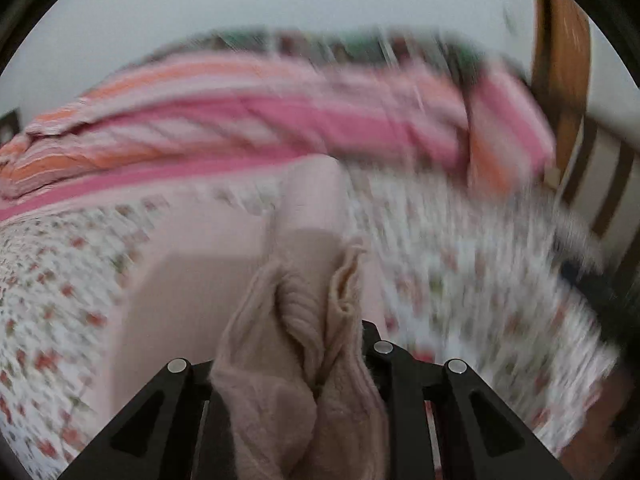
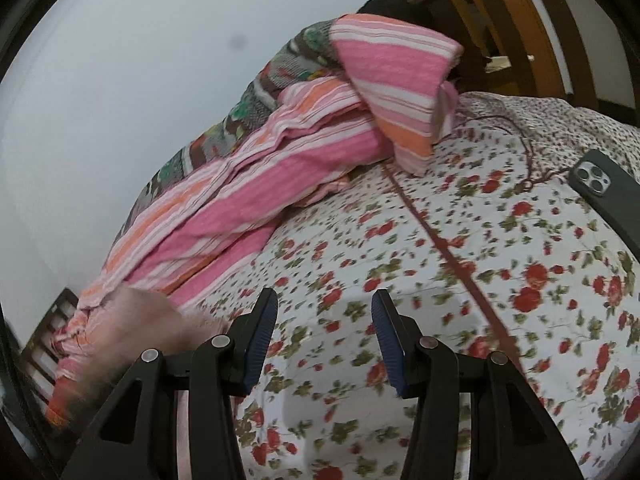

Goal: Fold small clothes

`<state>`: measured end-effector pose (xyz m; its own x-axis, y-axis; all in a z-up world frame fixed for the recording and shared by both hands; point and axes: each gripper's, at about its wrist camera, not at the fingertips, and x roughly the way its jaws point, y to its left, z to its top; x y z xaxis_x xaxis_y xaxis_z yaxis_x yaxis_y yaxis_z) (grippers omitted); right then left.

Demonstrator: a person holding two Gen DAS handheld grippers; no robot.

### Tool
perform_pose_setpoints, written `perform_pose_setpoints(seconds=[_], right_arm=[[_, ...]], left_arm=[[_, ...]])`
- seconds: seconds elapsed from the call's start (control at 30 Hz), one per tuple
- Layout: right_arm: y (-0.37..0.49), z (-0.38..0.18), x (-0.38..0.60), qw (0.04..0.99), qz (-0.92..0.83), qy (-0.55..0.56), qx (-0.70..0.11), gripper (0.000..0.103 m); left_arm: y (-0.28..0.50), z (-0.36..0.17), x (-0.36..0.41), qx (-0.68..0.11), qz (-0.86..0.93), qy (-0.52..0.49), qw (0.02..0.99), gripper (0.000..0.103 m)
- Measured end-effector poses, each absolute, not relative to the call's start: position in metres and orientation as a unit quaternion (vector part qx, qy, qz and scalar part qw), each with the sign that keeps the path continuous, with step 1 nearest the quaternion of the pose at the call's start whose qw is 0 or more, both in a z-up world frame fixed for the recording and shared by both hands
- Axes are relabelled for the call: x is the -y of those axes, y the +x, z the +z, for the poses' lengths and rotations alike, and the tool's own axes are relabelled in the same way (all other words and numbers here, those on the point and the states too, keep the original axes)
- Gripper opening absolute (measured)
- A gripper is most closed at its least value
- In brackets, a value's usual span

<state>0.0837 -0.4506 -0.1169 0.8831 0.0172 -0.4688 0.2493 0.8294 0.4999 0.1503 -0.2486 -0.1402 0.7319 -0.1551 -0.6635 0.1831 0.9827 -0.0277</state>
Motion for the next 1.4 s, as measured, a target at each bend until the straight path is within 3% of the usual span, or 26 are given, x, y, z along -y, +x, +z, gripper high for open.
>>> perform_pose_setpoints(seconds=[0.07,0.13,0.2,0.33,0.5,0.87,0.97,1.0,1.03,1.13,1.23,1.3,1.33,1.37,1.4], right_arm=[[0.082,-0.117,0.452,0.928,-0.06,0.283,-0.235,0.048],[0.084,-0.118,0.448,0.929,-0.045,0.274,-0.246,0.048],[0.086,-0.117,0.441,0.931,-0.033,0.261,-0.251,0.048],[0.094,-0.116,0.424,0.932,-0.006,0.252,-0.259,0.051],[0.105,-0.117,0.399,0.924,0.061,0.26,-0.274,0.06],[0.129,-0.127,0.311,0.923,0.134,0.177,-0.316,0.06],[0.126,-0.133,0.288,0.936,0.105,0.1,-0.32,0.043],[0.122,-0.133,0.281,0.942,0.101,0.069,-0.313,0.024],[0.118,-0.132,0.28,0.946,0.104,0.058,-0.303,0.018],[0.107,-0.129,0.294,0.953,0.111,0.085,-0.269,0.017],[0.125,-0.155,0.302,0.938,0.055,0.089,-0.329,0.016],[0.123,-0.156,0.307,0.938,0.058,0.112,-0.324,0.018],[0.121,-0.153,0.31,0.936,0.066,0.122,-0.324,0.025],[0.12,-0.153,0.314,0.933,0.07,0.133,-0.326,0.032],[0.12,-0.154,0.319,0.929,0.071,0.15,-0.33,0.051]], left_arm=[[0.136,-0.147,0.259,-0.316,-0.085,0.055,0.943,0.023],[0.13,-0.143,0.258,-0.312,-0.13,0.053,0.94,0.054],[0.133,-0.132,0.24,-0.33,-0.194,0.008,0.924,0.063],[0.132,-0.107,0.197,-0.337,-0.265,-0.074,0.901,0.063],[0.127,-0.089,0.12,-0.289,-0.246,-0.125,0.917,0.072],[0.189,-0.15,0.037,-0.338,-0.163,-0.108,0.921,0.072],[0.188,-0.162,0.028,-0.337,-0.177,-0.139,0.914,0.072],[0.19,-0.162,0.026,-0.344,-0.186,-0.147,0.909,0.072],[0.19,-0.16,0.024,-0.345,-0.196,-0.153,0.905,0.072],[0.188,-0.161,0.023,-0.338,-0.214,-0.155,0.903,0.072],[0.188,-0.166,0.026,-0.348,-0.213,-0.141,0.902,0.072],[0.188,-0.169,0.027,-0.355,-0.207,-0.136,0.901,0.072],[0.188,-0.169,0.026,-0.355,-0.203,-0.136,0.902,0.072],[0.187,-0.169,0.024,-0.354,-0.201,-0.138,0.903,0.072],[0.187,-0.168,0.021,-0.351,-0.204,-0.147,0.902,0.072]])
